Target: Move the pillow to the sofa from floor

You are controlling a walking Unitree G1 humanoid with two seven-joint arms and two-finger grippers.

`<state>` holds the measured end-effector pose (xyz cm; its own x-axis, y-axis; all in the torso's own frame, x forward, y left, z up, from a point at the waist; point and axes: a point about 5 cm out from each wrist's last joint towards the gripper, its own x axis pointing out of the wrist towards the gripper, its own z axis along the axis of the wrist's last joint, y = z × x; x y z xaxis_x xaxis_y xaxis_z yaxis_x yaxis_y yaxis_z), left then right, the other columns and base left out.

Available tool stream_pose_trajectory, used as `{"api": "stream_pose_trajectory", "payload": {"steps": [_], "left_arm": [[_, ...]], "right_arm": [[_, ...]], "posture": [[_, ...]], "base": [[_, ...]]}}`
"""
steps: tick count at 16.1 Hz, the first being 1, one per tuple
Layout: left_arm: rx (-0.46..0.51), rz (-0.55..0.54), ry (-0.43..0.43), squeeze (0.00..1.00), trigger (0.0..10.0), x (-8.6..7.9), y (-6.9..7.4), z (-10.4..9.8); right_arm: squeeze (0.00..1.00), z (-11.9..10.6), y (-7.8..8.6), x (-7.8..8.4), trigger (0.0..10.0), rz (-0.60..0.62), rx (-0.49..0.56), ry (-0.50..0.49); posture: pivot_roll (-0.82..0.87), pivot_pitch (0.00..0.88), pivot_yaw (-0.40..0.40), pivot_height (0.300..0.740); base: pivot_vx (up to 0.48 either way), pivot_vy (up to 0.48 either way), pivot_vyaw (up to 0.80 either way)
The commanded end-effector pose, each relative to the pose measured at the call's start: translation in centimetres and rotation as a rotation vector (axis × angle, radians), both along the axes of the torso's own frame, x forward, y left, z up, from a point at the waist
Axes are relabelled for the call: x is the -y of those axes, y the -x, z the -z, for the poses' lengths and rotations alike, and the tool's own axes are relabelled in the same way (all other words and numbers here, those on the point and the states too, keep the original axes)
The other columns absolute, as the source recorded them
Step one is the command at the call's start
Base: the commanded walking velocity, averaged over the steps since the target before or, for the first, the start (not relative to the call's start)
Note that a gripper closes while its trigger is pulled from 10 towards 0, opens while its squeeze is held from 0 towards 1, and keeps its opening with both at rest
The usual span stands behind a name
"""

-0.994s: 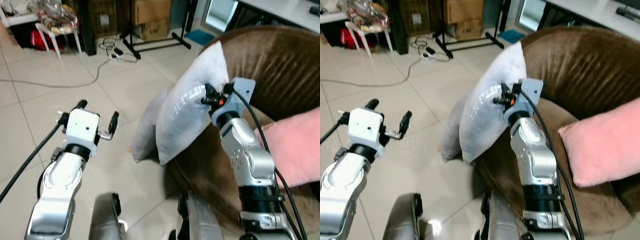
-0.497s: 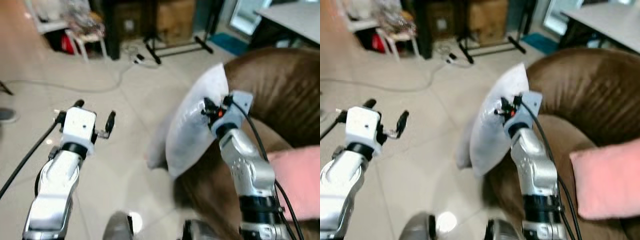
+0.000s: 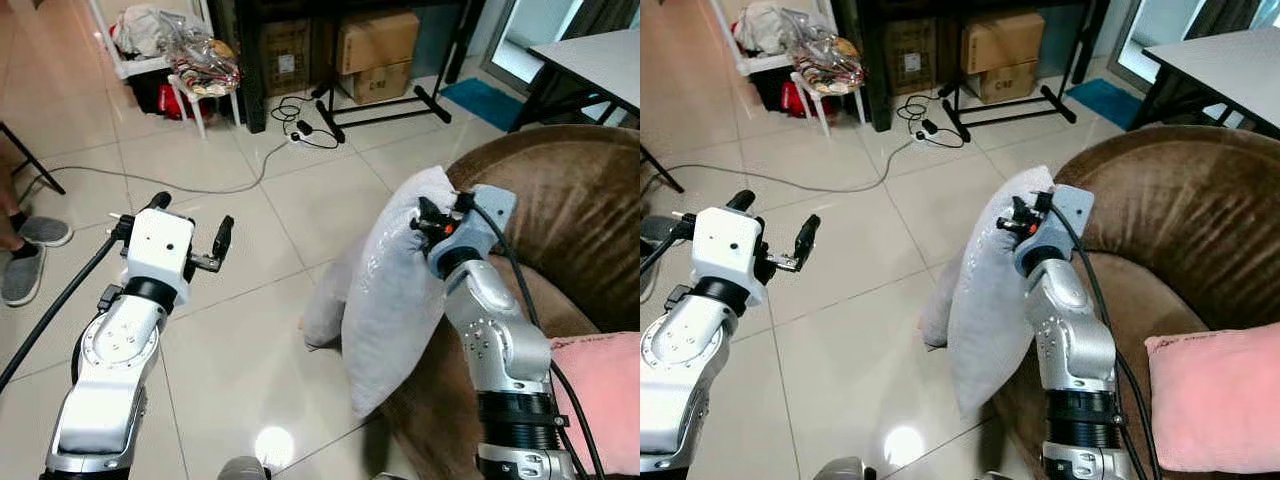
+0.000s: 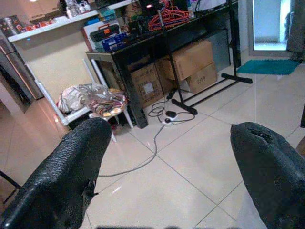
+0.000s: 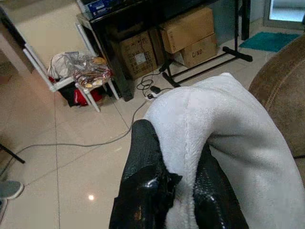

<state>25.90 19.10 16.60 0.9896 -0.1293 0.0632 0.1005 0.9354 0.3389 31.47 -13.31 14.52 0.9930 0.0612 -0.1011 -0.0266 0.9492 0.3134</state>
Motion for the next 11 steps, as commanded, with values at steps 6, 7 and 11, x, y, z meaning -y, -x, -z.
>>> {"api": "stream_pose_trajectory", "payload": {"steps": [6, 7, 11], "left_arm": [[-0.003, 0.031, 0.04, 0.0, 10.0, 0.22, -0.2, -0.15], [-0.001, 0.031, 0.044, 0.0, 10.0, 0.23, -0.19, -0.13], [0.002, 0.033, 0.051, 0.0, 10.0, 0.28, -0.1, -0.13]], "right_arm": [[0.0, -2.1, -0.57, -1.03, 10.0, -0.043, 0.092, -0.034], [0.0, -2.13, -0.64, -0.98, 10.0, -0.044, 0.094, -0.031], [0.0, -2.27, -0.75, -1.21, 10.0, -0.049, 0.098, -0.042]], "posture": [[0.14, 0.0, -0.043, 0.74], [0.14, 0.0, -0.047, 0.74], [0.14, 0.0, -0.055, 0.74]], "base": [[0.0, 0.0, -0.34], [0.0, 0.0, -0.8], [0.0, 0.0, -0.8]]}}
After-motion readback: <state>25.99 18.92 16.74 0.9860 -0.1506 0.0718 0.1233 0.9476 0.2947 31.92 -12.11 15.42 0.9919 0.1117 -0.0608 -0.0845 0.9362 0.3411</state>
